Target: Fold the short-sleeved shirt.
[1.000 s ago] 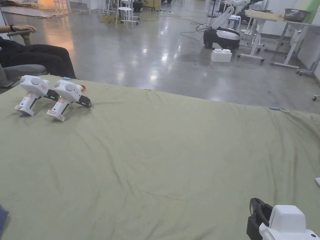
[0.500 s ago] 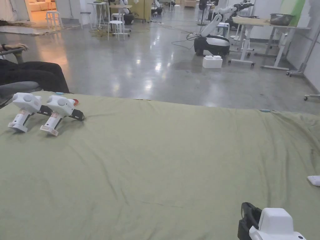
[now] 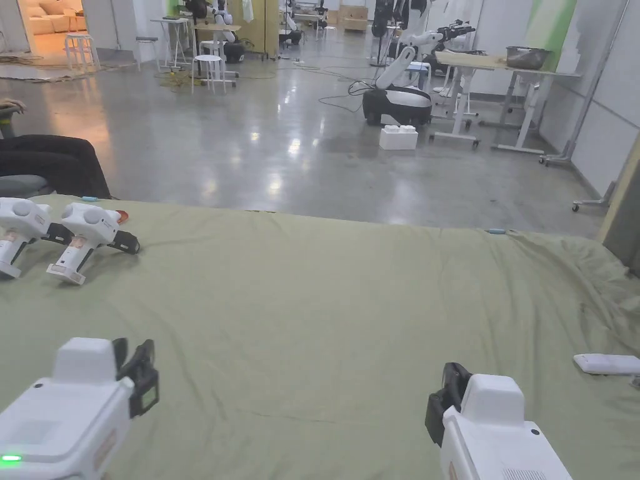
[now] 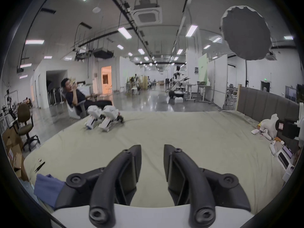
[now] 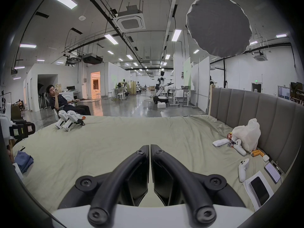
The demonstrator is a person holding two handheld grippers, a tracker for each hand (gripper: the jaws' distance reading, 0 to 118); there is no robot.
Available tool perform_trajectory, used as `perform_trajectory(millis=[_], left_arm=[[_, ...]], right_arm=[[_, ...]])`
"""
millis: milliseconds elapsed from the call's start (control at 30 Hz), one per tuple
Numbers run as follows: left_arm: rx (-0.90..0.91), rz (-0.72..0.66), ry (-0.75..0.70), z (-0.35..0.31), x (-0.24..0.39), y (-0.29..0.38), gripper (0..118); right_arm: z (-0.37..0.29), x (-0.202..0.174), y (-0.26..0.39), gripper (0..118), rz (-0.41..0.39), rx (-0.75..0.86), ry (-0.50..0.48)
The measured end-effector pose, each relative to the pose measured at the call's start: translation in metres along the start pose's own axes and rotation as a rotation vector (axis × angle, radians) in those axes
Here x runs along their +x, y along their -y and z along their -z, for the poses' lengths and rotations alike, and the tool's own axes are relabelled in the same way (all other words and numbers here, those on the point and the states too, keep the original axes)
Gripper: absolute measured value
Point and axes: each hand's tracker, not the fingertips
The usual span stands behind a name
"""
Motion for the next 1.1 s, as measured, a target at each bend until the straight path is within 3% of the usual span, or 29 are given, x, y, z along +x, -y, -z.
perform_trajectory(millis=[100, 200, 667, 1100], left_arm=[[0.034, 0.014, 0.003, -0.001, 0.028, -0.002, 7], [0.041, 0.038, -0.006, -0.002, 0.047, -0.003, 0], [0.062, -0.075, 0.032, -0.014, 0.041, 0.006, 0], [0.062, -0.064, 0.021, -0.024, 0.049, 0.011, 4]], right_arm=[[0.002, -0.004, -0.001, 1, 0.006, 0.01, 0.005], [0.002, -0.008, -0.001, 1, 0.015, 0.015, 0.006], [-0.015, -0.013, -0.004, 1, 0.062, 0.032, 0.043], [-0.013, -0.019, 0.001, 4, 0.059, 0.013, 0.012]])
